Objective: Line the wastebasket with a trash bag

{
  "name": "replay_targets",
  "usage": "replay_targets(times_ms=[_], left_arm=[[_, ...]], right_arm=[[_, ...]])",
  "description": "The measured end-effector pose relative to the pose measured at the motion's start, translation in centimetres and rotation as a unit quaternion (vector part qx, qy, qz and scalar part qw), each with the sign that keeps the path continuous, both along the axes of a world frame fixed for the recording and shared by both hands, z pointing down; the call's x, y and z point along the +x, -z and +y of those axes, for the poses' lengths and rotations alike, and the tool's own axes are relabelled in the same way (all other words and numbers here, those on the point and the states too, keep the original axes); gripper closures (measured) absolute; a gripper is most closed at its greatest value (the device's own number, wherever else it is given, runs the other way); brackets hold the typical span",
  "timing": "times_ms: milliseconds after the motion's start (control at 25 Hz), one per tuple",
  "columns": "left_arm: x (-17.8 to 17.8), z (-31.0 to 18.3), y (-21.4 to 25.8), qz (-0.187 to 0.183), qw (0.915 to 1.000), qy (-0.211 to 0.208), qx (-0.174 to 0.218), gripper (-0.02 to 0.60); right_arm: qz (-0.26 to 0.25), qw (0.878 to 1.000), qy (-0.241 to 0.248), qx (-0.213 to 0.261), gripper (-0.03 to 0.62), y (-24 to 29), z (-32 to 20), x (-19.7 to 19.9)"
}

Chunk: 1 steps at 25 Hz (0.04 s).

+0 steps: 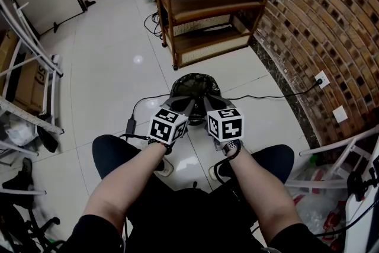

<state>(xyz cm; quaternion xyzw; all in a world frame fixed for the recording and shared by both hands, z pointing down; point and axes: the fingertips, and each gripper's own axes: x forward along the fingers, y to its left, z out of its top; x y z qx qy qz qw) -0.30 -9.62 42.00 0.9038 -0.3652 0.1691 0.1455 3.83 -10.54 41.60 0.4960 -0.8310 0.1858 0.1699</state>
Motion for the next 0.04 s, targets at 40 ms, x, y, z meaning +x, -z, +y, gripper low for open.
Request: replay_targets(times_ms=[40], left_arm=[[0.0, -0.02, 0.0, 0.0, 1.0, 0.0, 0.0, 0.581]], right_arm=[[0.0, 1.0, 0.0, 0.0, 0.594, 0.02, -0.02, 0.02]])
